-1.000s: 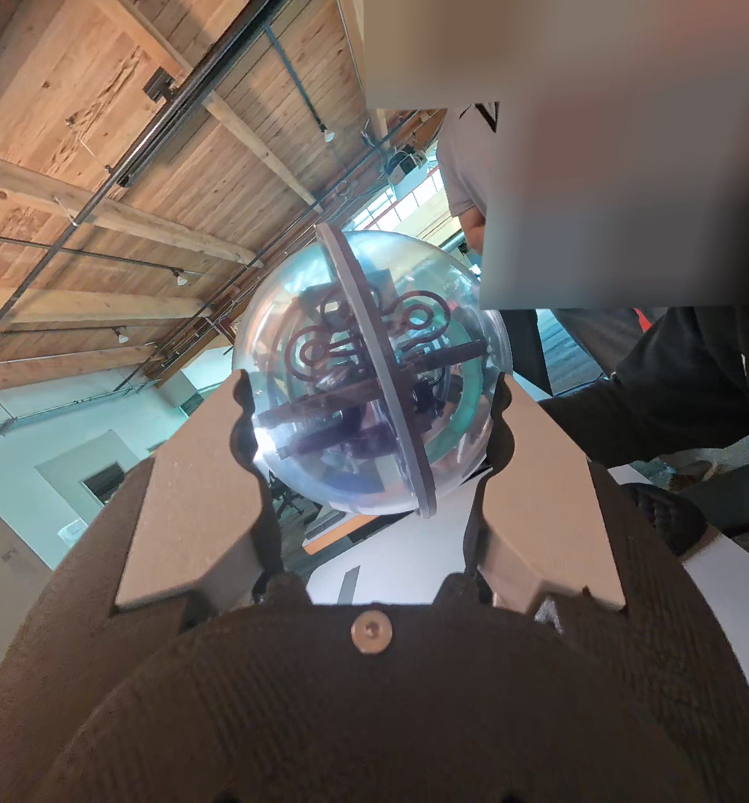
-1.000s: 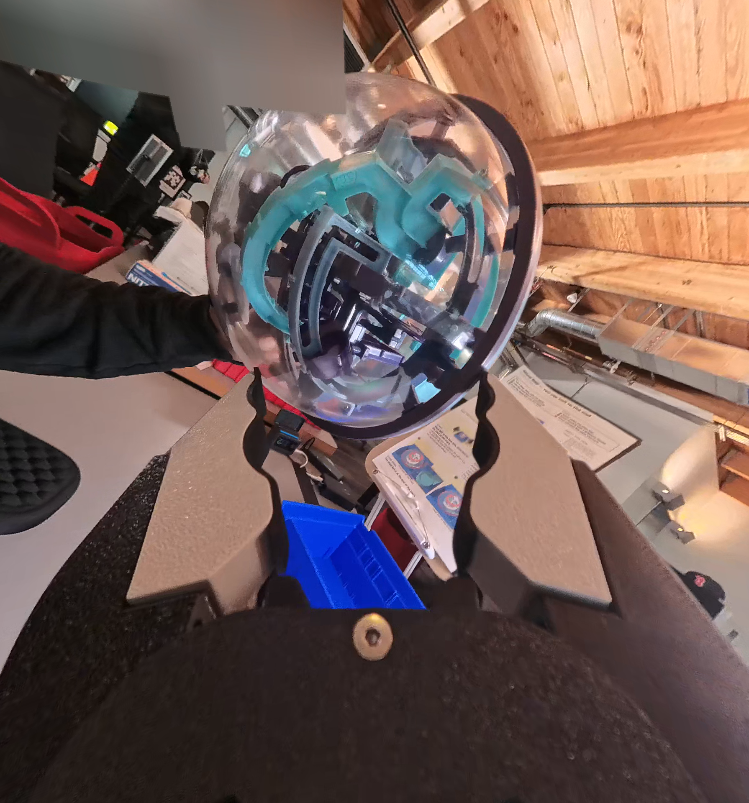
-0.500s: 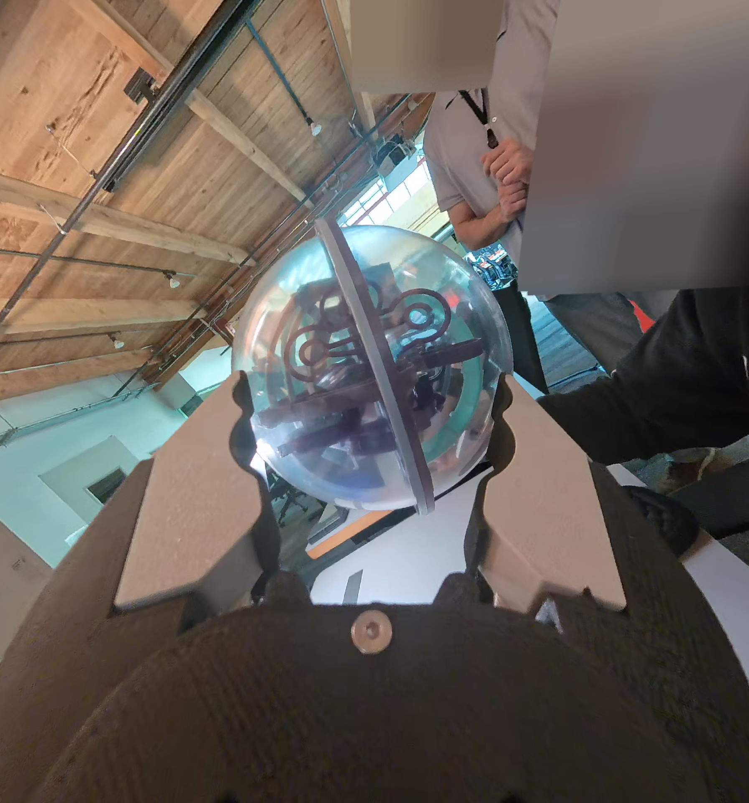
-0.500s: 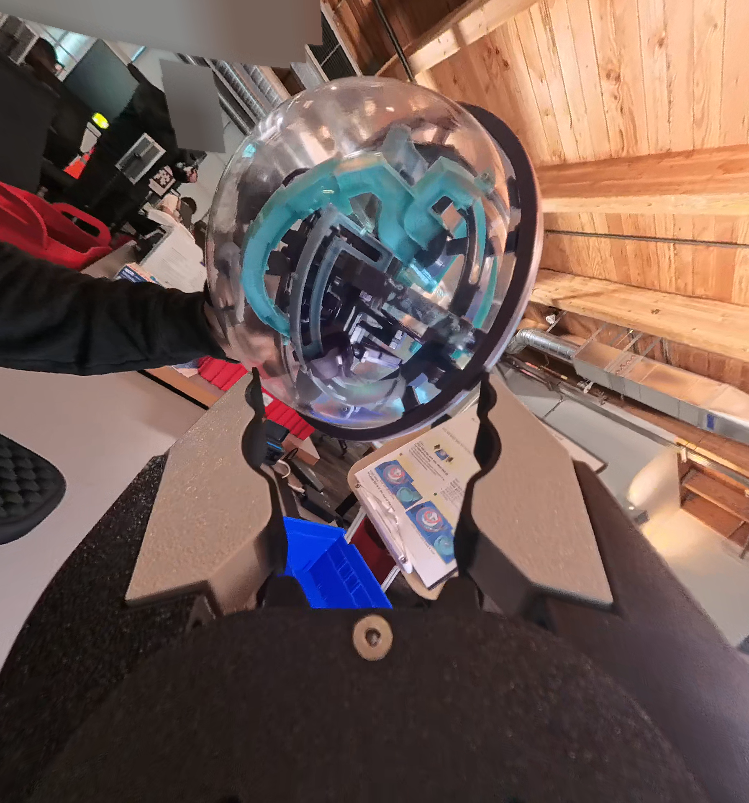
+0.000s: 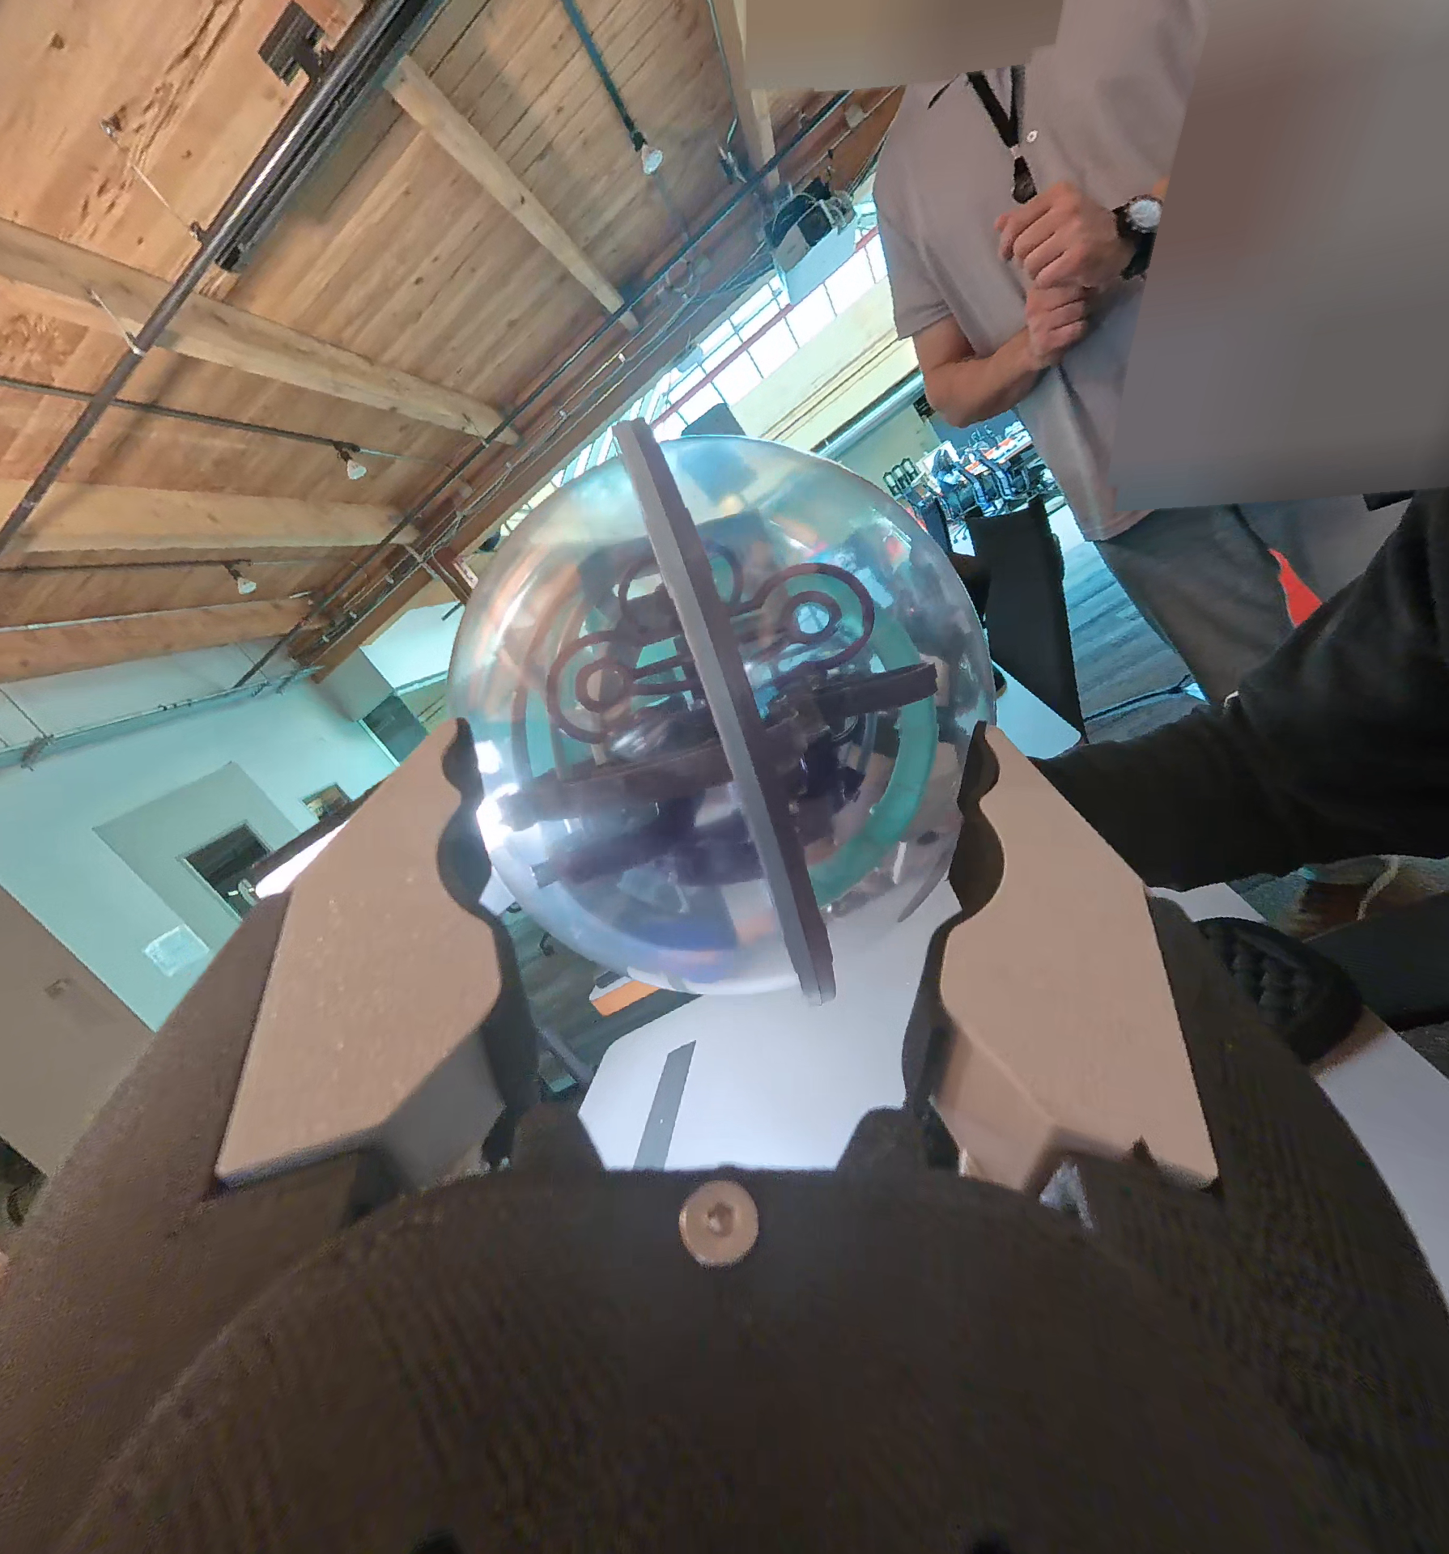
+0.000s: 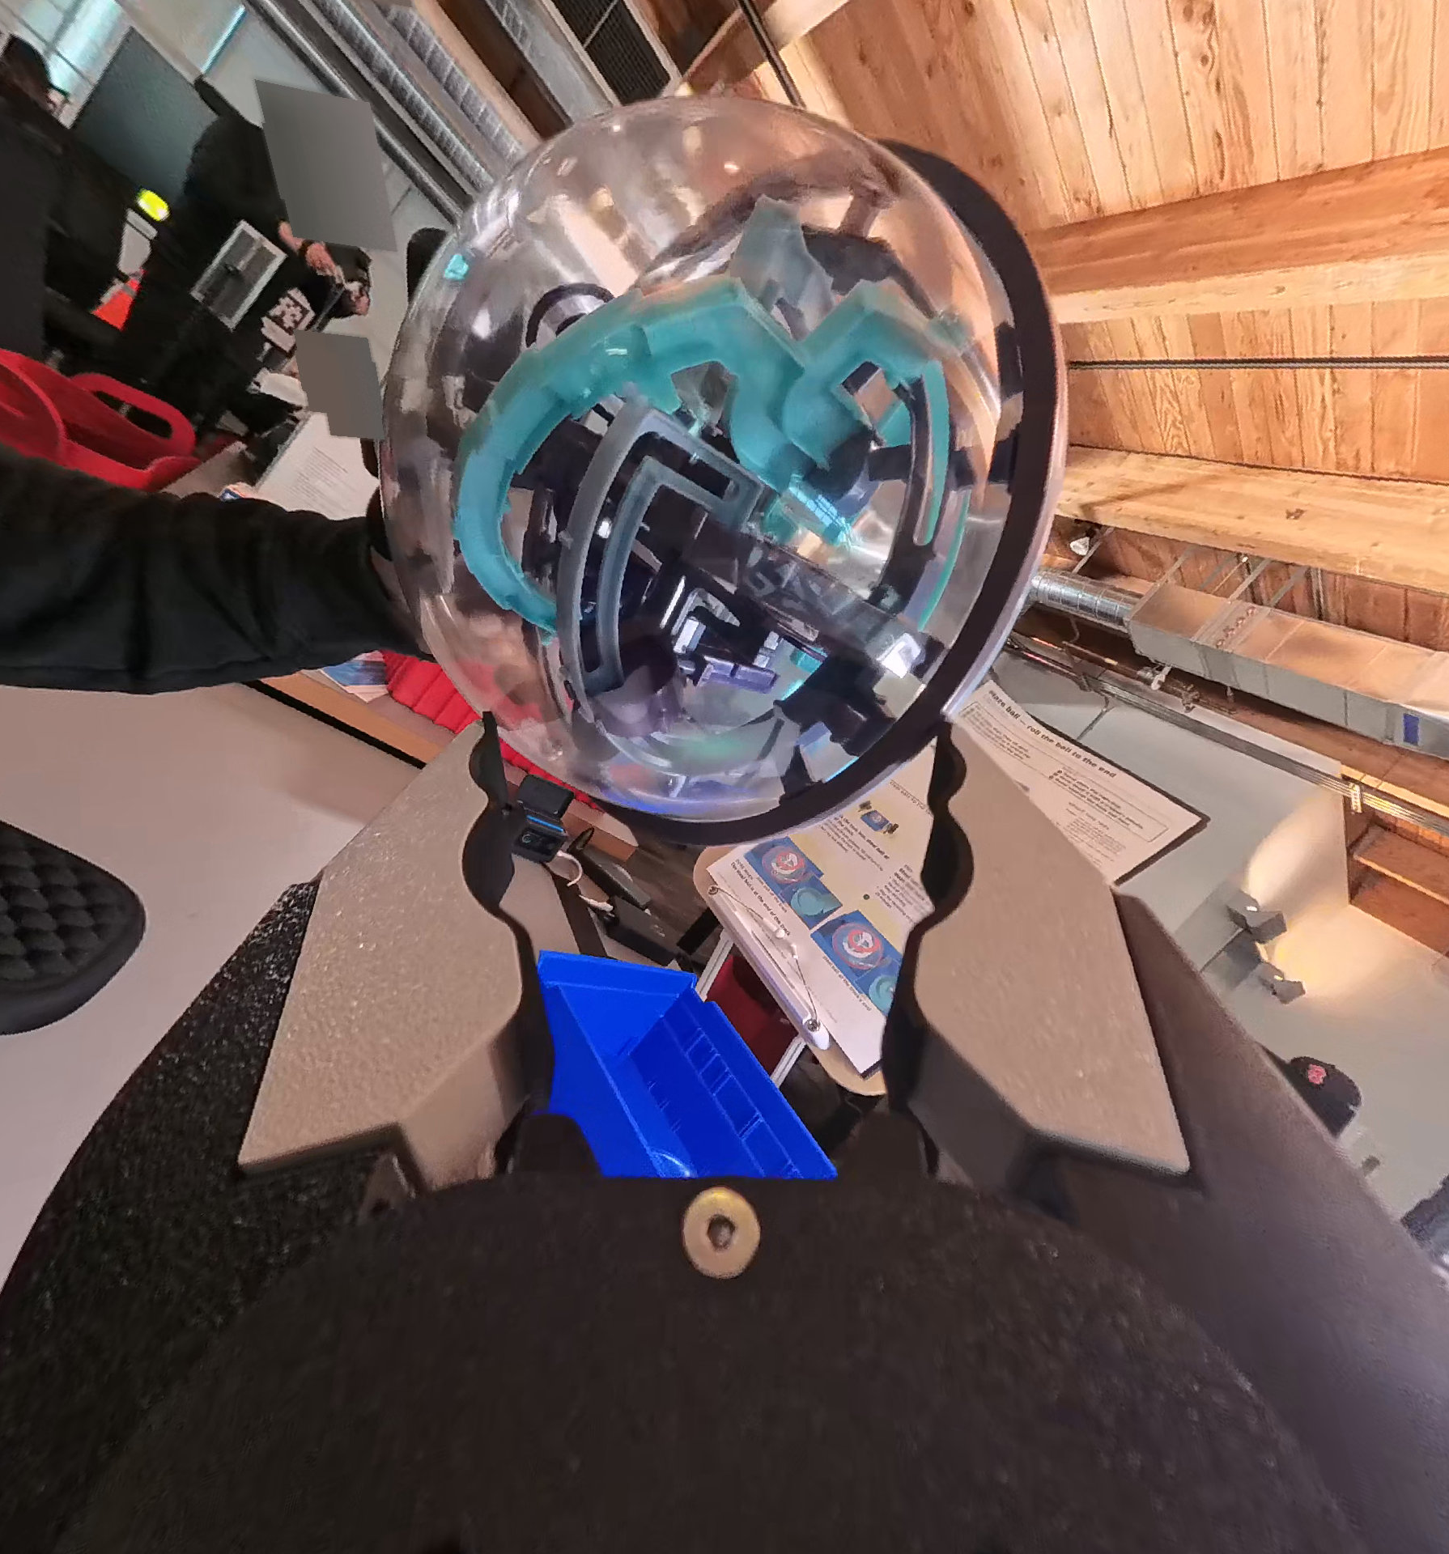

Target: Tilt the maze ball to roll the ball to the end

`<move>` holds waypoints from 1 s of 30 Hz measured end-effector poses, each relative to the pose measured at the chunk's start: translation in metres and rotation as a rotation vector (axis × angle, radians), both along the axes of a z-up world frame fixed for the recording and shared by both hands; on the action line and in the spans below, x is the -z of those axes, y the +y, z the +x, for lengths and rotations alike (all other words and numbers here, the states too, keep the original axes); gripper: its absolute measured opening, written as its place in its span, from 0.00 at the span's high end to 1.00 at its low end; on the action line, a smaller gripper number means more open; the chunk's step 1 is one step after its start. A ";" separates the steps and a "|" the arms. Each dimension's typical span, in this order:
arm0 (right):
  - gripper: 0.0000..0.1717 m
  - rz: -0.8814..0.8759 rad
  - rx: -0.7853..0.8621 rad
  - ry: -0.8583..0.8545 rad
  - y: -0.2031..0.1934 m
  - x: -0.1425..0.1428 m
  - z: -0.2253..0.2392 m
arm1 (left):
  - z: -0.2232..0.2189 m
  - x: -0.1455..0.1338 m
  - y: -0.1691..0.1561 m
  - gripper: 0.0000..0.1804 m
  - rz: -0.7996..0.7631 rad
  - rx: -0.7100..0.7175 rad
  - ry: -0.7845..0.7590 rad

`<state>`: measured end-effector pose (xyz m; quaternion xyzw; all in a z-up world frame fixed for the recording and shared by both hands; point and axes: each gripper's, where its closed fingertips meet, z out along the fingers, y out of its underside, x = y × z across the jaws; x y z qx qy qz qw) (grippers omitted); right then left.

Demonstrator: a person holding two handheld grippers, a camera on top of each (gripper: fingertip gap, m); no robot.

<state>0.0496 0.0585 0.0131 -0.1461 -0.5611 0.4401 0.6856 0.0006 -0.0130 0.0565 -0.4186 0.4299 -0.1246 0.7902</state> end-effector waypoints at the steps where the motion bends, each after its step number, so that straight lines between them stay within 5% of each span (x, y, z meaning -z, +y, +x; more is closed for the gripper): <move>1: 0.42 -0.002 -0.001 -0.003 0.000 0.000 0.000 | -0.001 0.001 0.001 0.38 -0.008 -0.001 -0.006; 14: 0.42 -0.109 -0.026 -0.091 0.007 0.012 -0.004 | -0.009 0.013 0.013 0.37 -0.117 -0.009 -0.138; 30: 0.40 -0.244 -0.017 -0.227 0.015 0.053 -0.003 | -0.018 0.061 0.030 0.38 -0.283 0.004 -0.302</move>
